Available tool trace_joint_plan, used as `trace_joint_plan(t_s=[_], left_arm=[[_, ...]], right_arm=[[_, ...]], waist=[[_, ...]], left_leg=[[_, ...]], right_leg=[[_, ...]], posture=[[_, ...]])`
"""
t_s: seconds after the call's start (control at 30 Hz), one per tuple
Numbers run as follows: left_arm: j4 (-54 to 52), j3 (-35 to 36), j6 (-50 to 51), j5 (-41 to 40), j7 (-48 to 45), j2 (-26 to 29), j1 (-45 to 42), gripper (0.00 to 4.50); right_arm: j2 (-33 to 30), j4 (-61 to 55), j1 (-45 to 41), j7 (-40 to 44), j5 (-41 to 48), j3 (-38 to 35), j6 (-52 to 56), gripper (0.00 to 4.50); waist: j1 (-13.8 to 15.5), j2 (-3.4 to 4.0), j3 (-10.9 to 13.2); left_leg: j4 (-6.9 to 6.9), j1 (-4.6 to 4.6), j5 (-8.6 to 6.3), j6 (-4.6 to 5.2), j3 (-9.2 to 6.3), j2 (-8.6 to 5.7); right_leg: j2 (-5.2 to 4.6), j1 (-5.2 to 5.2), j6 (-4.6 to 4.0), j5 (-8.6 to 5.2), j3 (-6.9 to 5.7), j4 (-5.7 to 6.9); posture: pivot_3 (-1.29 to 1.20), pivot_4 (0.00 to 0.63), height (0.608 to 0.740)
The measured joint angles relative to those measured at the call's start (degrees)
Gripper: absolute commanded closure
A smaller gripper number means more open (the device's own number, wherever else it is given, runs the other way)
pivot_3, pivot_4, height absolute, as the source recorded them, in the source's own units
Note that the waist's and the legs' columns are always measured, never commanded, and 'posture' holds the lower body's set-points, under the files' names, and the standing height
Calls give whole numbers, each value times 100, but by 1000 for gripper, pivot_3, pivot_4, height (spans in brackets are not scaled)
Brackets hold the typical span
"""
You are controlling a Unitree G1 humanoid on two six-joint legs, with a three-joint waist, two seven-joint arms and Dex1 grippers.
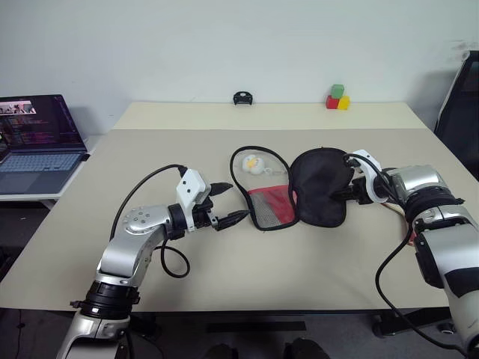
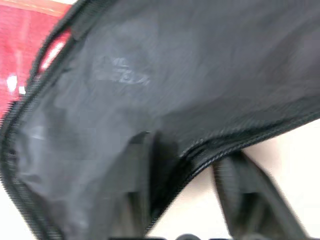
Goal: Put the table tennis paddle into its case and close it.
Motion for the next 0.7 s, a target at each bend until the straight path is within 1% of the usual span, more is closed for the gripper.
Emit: trace_joint_plan(t_s=[0.27,0.47,0.63,0.7], left_arm=[[55,-23,-13,11,-69,-49,-129,0],[154,-40,-23,17,-107,-130,-194,0],[170,-40,-23,12,-115,-147,-204,0],[170,-40,-23,10,-119,-153,-206,0]], right_arm=[[-221,181,-246,-428,-109,-313,-439,2241],[-222,211,-231,-492,-120,-503,-492,2241],[-285,153,-114,-603,-7,-818,-488,2241],[-374,114,14,-772,20,-958,-501,1875]], waist=[[-3,0,0],[-4,0,0],[0,0,0],[3,0,0]], left_leg=[[-1,1,0,1,5,0],[-1,1,0,1,9,1],[-1,0,0,1,9,0],[0,0,0,1,9,0]], right_leg=[[0,-1,0,0,0,1],[0,-1,0,0,0,1],[0,-1,0,0,1,0],[0,-1,0,0,2,0]], posture=[[0,150,740],[0,150,740],[0,150,740],[0,150,740]])
